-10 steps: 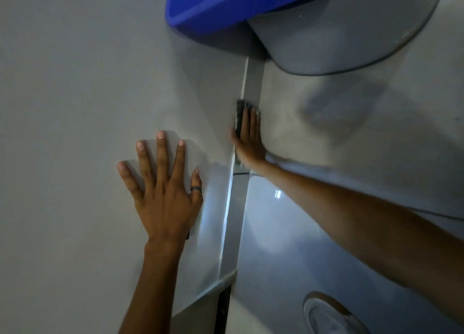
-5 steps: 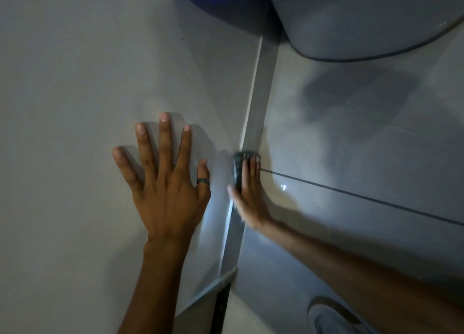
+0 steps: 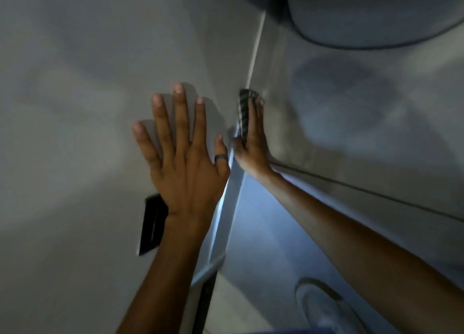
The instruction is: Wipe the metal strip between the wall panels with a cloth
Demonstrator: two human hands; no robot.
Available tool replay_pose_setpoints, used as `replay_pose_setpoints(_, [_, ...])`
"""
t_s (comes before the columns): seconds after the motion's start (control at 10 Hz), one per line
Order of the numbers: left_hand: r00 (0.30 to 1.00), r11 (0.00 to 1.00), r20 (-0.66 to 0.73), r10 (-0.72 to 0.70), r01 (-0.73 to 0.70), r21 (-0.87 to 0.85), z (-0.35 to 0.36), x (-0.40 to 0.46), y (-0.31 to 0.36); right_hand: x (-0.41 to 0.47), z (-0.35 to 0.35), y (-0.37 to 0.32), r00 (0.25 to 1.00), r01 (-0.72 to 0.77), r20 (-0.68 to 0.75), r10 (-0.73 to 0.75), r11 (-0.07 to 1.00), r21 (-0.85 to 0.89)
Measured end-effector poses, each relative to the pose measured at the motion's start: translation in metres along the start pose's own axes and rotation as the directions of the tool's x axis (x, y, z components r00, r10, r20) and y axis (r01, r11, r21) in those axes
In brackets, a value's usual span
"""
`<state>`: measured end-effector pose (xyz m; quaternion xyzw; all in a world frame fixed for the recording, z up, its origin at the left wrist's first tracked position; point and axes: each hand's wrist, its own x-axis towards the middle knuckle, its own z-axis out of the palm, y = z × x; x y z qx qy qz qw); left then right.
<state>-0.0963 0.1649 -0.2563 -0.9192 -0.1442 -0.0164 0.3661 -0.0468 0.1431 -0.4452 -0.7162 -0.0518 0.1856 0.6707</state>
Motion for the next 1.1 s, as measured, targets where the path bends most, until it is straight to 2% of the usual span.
replay_pose_setpoints(0.1, [0.992,0.988,0.114,0.056,-0.039,-0.147,-0.009,-0.016,0.0,-0.052,-0.018,-0.014,0.966,-0.163,0.203,0.157,0.987,0.013])
replay_pose_setpoints(0.2, [0.978,0.93,0.185,0.091,-0.017,-0.366,-0.032,-0.021,-0.008,-0.078,-0.068,-0.056,0.859,-0.414,0.284,0.427,0.904,-0.107])
replay_pose_setpoints(0.3, [0.953,0.823,0.292,0.085,0.098,-0.559,-0.075,-0.014,-0.018,-0.081,-0.124,-0.129,0.8,-0.513,0.199,0.566,0.817,-0.264])
replay_pose_setpoints(0.4, [0.914,0.717,0.405,0.019,0.269,-0.643,-0.128,-0.005,-0.038,-0.07,-0.173,-0.226,0.836,-0.328,0.175,0.519,0.73,-0.6])
replay_pose_setpoints(0.5, [0.86,0.577,0.51,-0.008,0.42,-0.701,-0.178,0.005,-0.055,-0.048,-0.216,-0.32,0.915,0.013,0.276,0.294,0.663,-0.748])
replay_pose_setpoints(0.6, [0.846,0.507,0.532,-0.001,0.459,-0.729,-0.214,0.02,-0.06,-0.005,-0.249,-0.388,0.959,0.231,0.283,0.005,0.562,-0.794])
replay_pose_setpoints(0.7, [0.873,0.49,0.488,0.011,0.421,-0.763,-0.225,0.04,-0.05,0.055,-0.275,-0.408,0.973,0.231,0.206,-0.104,0.47,-0.852])
replay_pose_setpoints(0.8, [0.873,0.476,0.488,0.014,0.424,-0.771,-0.22,0.06,-0.031,0.117,-0.289,-0.392,0.963,0.222,0.264,0.05,0.407,-0.886])
replay_pose_setpoints(0.9, [0.862,0.49,0.504,0.046,0.42,-0.764,-0.215,0.071,-0.013,0.163,-0.296,-0.373,0.863,0.241,0.38,0.333,0.39,-0.889])
replay_pose_setpoints(1.0, [0.826,0.48,0.56,0.073,0.463,-0.745,-0.234,0.082,-0.022,0.182,-0.304,-0.38,0.816,0.221,0.352,0.459,0.315,-0.923])
replay_pose_setpoints(1.1, [0.83,0.455,0.557,-0.009,0.499,-0.737,-0.294,0.088,-0.048,0.161,-0.307,-0.434,0.856,0.234,0.365,0.365,0.357,-0.904])
